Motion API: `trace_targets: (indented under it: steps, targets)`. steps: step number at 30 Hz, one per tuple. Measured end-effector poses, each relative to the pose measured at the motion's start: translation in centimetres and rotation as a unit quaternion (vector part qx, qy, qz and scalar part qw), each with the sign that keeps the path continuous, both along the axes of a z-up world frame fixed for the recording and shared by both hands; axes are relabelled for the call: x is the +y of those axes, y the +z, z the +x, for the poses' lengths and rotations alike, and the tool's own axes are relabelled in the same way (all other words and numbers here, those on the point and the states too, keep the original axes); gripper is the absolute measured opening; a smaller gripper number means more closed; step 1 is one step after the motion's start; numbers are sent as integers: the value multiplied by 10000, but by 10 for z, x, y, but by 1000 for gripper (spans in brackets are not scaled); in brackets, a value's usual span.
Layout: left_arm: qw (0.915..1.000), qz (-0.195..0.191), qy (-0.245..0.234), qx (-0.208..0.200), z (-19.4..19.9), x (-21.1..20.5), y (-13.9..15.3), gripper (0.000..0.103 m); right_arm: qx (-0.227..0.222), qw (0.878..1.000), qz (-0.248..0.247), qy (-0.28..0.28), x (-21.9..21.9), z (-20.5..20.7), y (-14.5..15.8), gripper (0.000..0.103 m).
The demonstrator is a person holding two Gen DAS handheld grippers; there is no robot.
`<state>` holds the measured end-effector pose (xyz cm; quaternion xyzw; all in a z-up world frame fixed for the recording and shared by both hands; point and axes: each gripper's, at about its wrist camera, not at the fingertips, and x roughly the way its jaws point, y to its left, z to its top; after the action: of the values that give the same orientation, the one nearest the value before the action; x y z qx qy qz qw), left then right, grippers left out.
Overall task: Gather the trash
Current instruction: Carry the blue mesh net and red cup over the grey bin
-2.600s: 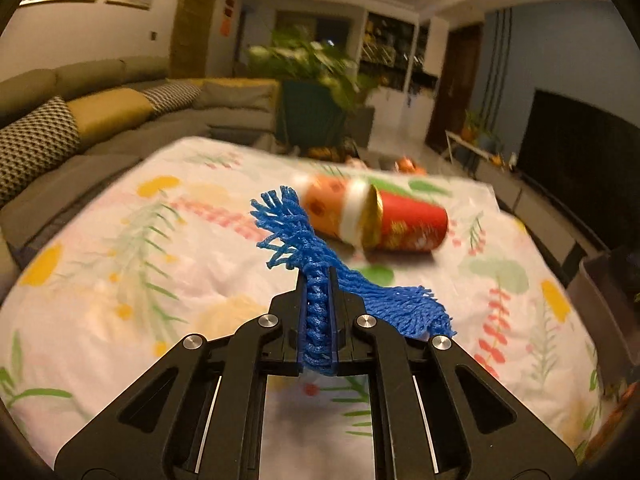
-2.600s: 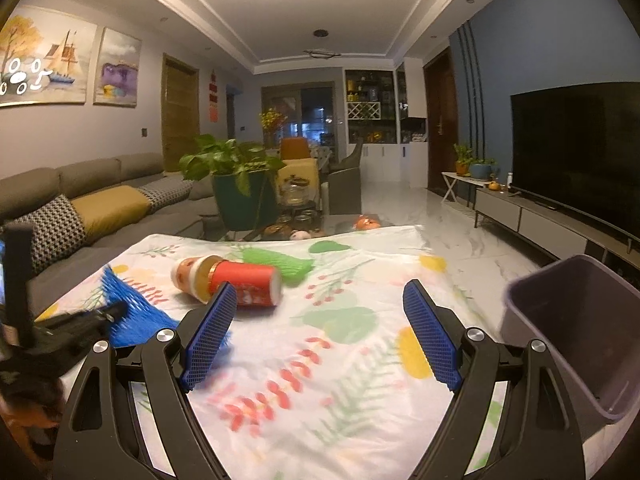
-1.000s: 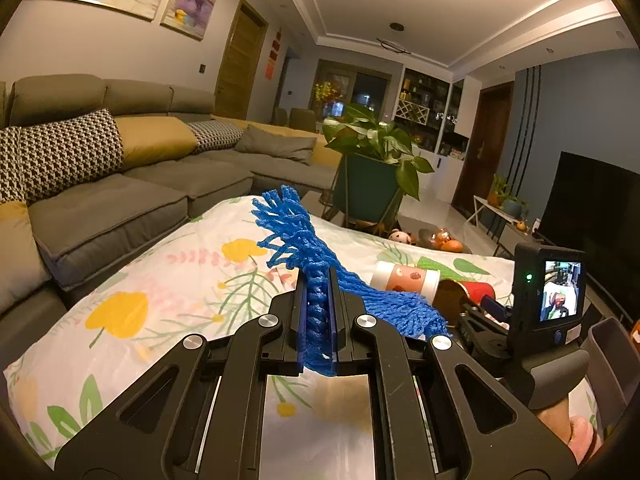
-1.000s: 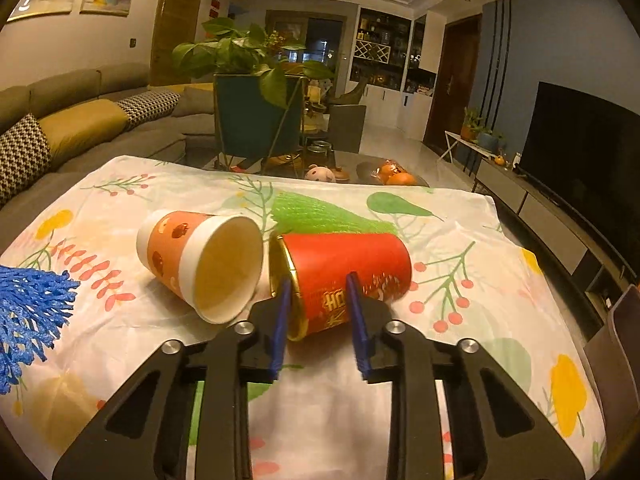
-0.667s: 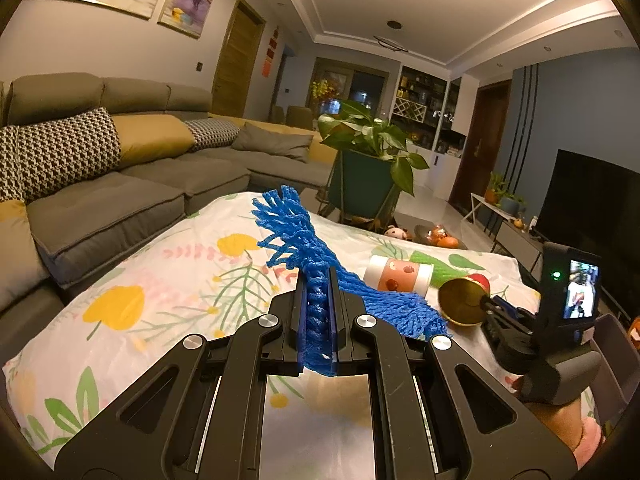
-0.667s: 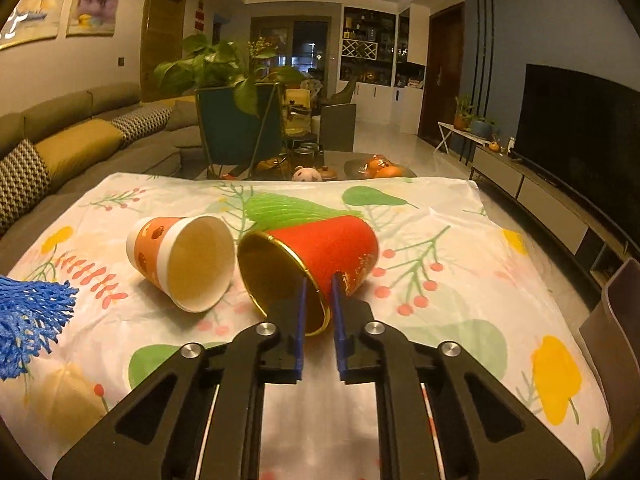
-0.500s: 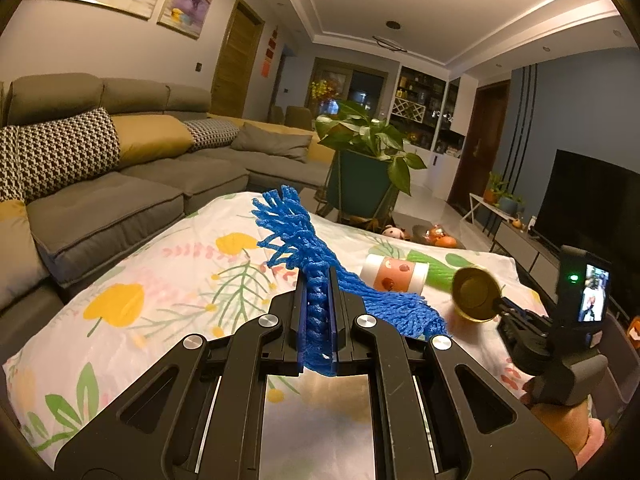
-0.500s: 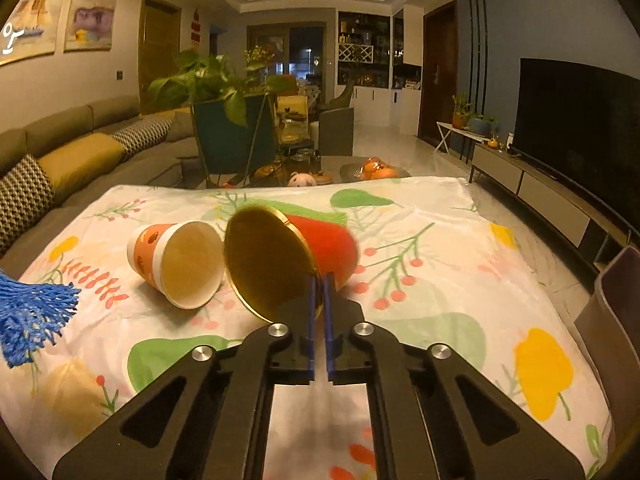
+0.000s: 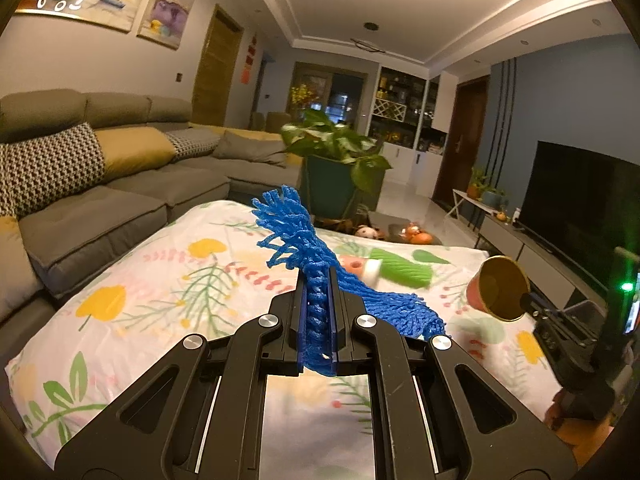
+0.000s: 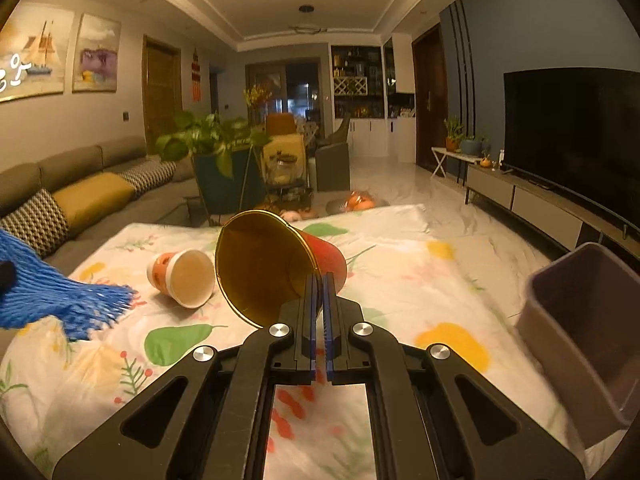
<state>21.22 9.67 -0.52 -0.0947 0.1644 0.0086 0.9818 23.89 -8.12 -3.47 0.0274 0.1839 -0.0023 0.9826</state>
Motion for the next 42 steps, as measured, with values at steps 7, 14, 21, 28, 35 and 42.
trace_targets:
  steps: [7, 14, 21, 28, 35, 42]
  targets:
    - [9993, 93, -348, -115, -8, -44, 14, 8, -363, 9992, 55, -143, -43, -42, 23, 4]
    - [9960, 214, -861, -139, -9, -107, 20, 8, -621, 9963, 76, -584, -99, -79, 39, 4]
    - [9887, 347, -1441, -215, -11, -175, 26, 8, -798, 9900, 33, -1161, -155, -105, 46, 4]
    - [9756, 452, -2128, -288, -12, -246, 30, 8, -863, 9826, -33, -1642, -203, -126, 48, 4]
    - [9652, 351, -2579, -257, -1, -297, 28, 8, -754, 9789, 28, -1899, -234, -131, 36, 4]
    - [9564, 341, -2888, -284, 8, -336, 19, 8, -739, 9767, 116, -2012, -245, -127, 33, 4]
